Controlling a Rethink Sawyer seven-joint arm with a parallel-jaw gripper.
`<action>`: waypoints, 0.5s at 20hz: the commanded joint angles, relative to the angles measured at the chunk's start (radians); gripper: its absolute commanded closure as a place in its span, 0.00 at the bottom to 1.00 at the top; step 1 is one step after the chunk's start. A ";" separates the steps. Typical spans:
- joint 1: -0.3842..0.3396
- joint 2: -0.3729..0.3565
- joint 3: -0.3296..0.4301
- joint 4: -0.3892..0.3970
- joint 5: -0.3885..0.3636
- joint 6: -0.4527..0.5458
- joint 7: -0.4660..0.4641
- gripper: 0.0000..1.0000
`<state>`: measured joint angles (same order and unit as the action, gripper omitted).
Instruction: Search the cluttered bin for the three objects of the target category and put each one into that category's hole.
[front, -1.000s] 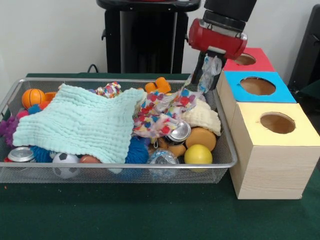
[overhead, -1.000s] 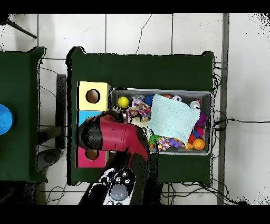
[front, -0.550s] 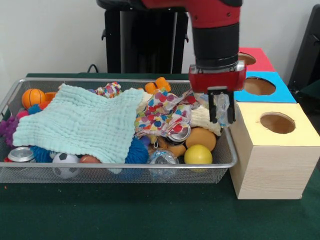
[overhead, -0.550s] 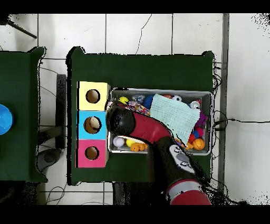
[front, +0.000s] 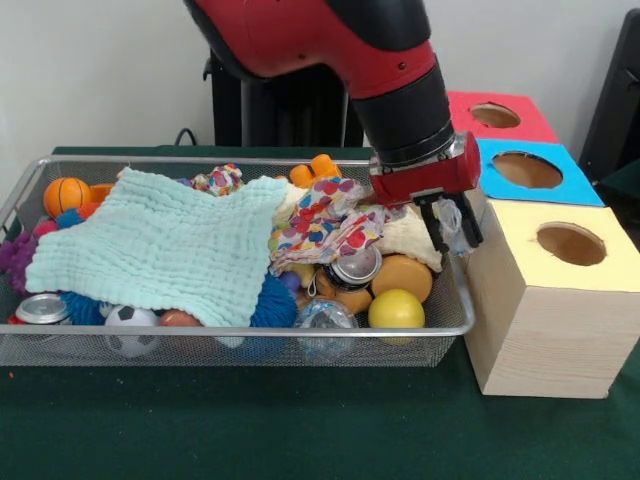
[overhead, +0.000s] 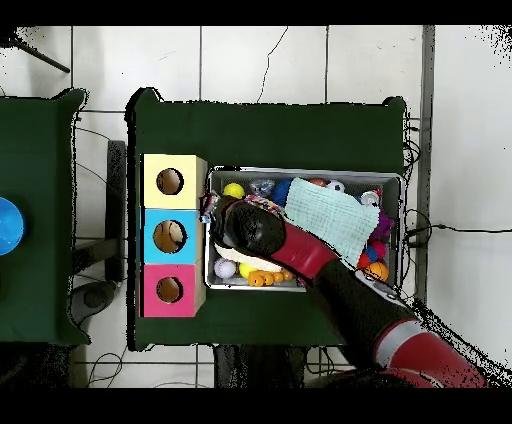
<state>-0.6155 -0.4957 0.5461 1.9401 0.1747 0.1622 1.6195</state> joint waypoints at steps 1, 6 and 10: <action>-0.120 0.337 0.494 0.075 -0.045 0.016 0.029 1.00; -0.045 0.127 0.378 0.079 0.023 0.192 0.134 1.00; 0.272 -0.161 -0.123 -0.073 -0.054 0.382 0.162 1.00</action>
<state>-0.6969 -0.4224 0.6488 1.9300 0.1628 0.2034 1.6199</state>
